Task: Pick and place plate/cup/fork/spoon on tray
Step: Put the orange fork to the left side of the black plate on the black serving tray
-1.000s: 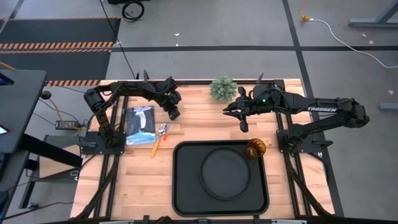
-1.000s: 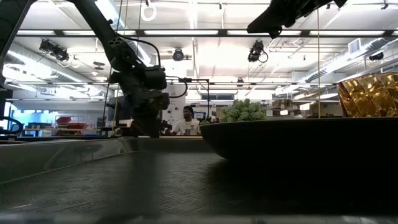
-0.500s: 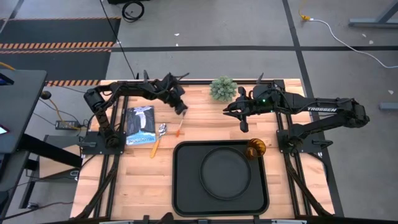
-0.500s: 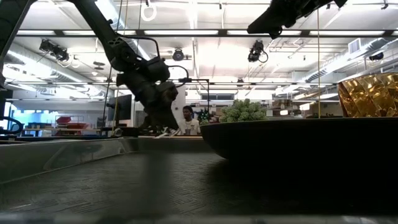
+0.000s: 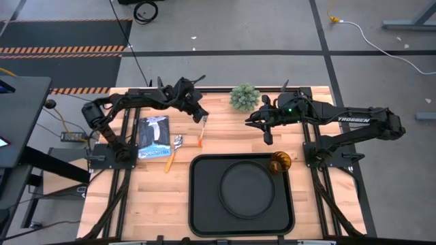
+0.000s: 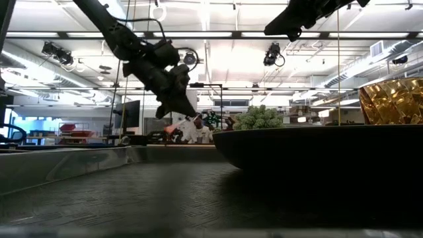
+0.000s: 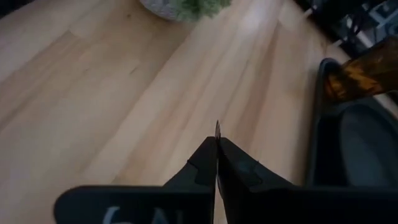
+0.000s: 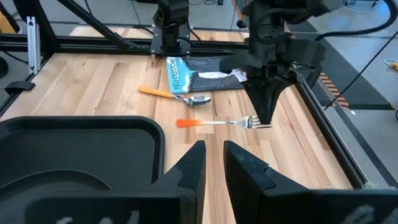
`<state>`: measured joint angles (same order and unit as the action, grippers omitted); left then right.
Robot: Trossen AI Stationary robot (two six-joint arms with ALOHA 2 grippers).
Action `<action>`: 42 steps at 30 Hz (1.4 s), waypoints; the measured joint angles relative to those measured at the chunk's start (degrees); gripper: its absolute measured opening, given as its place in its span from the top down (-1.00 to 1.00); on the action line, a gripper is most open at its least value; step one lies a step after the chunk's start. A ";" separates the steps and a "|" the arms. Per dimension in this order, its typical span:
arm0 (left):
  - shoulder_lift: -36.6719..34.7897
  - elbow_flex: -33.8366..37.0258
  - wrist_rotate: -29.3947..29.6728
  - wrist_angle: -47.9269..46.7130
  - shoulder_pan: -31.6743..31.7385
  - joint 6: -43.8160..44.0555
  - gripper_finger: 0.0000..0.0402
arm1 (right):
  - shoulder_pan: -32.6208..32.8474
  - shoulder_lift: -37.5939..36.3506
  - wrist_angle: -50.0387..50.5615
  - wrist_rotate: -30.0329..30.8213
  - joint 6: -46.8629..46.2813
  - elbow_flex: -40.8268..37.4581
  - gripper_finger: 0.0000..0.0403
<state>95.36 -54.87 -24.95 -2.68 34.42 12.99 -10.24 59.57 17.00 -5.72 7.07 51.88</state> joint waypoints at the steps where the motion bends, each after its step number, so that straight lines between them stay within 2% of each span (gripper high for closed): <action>1: -0.36 0.00 0.14 -0.02 -0.65 1.00 0.94 | 0.00 0.00 0.00 0.00 0.02 0.00 0.68; 7: -0.70 0.00 0.36 -0.13 -6.36 8.66 0.94 | 0.00 -0.20 0.27 0.00 0.04 0.00 0.68; 14: -0.69 0.00 4.67 0.60 -14.86 15.16 0.94 | 0.11 -0.20 0.31 -0.01 0.16 -0.01 0.68; 21: -0.67 0.02 14.05 0.91 -24.80 18.27 0.94 | 0.13 -0.20 1.29 0.00 0.00 0.00 0.68; 30: -0.65 -0.01 22.90 1.02 -36.40 26.33 0.94 | 0.15 -0.20 1.28 0.00 0.57 0.00 0.68; 42: 1.58 -0.21 36.35 0.97 -47.37 43.11 0.94 | 0.15 -0.20 0.89 0.00 0.57 0.00 0.68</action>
<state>96.94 -55.07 11.39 -1.71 -12.95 56.09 -10.09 59.37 17.89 -5.72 7.64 51.88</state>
